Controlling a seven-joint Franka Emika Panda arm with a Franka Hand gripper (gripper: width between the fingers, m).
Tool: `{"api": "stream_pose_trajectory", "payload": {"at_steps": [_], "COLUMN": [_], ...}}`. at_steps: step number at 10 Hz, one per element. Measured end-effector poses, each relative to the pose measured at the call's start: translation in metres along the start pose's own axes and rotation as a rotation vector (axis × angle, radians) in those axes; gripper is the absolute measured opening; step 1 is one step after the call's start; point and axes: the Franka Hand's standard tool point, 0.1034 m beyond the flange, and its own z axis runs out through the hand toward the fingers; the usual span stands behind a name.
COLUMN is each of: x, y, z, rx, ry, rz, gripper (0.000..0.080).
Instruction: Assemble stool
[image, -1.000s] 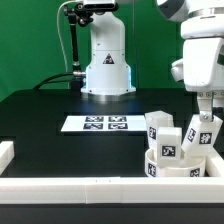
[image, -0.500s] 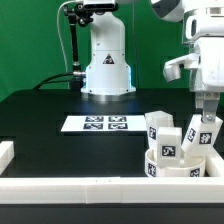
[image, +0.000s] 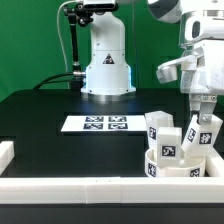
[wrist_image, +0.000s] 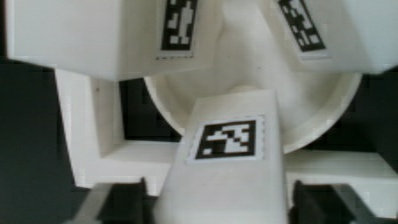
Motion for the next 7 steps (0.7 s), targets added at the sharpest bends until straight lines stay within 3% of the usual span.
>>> {"api": "stream_pose_trajectory", "payload": {"at_steps": [1,7], "x": [0.0,-0.0004], "y": [0.0007,0.0008], "z": [-0.0006,-0.0006], "rx": [-0.002,-0.002], "ry": [0.001,0.0], "rz": [0.001,0.058], "gripper": [0.0346,0.0346]}}
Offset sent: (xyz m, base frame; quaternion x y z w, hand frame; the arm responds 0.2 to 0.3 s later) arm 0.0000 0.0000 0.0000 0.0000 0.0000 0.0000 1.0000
